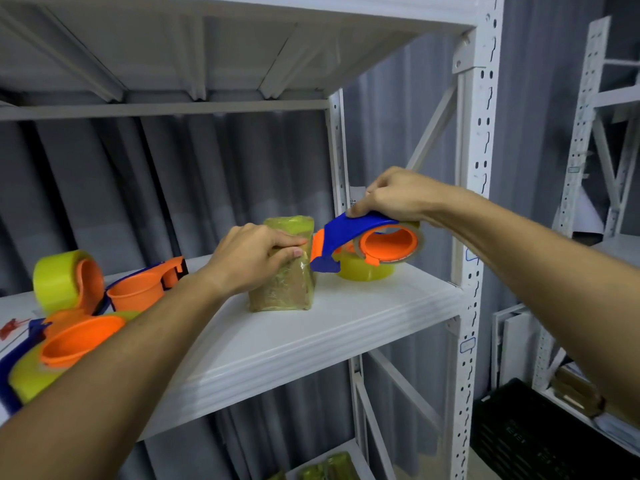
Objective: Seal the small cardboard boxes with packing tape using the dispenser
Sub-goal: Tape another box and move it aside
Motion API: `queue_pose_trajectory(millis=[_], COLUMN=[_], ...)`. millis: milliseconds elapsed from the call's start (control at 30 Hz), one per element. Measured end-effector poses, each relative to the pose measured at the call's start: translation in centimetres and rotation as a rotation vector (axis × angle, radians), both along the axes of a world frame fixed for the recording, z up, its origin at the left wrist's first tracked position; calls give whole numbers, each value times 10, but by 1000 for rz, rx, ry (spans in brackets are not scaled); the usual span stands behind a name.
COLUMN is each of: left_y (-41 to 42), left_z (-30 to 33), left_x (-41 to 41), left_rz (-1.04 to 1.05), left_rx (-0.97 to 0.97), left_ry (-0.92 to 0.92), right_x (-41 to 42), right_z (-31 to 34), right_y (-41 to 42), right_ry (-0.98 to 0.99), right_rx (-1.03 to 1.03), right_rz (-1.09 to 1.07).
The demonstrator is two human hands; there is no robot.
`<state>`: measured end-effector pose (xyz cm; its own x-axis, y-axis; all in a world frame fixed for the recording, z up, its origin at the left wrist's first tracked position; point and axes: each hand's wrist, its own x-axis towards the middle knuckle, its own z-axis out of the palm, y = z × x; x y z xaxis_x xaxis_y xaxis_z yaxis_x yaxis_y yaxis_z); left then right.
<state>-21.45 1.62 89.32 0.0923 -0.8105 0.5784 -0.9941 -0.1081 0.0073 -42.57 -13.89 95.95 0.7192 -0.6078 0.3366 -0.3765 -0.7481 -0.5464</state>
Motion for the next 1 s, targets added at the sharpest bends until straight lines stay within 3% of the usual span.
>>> queue_pose_trajectory(millis=[400, 800, 1000], left_y=[1, 0, 1], left_z=[-5, -7, -6], left_x=[-6, -9, -11], left_rz=[29, 42, 27], left_rx=[-43, -40, -13], left_ry=[132, 302, 303], right_x=[33, 29, 46], right_z=[20, 16, 14], right_y=[39, 55, 82], right_ry=[75, 70, 81], right_rx=[-269, -277, -581], right_rz=[-135, -191, -263])
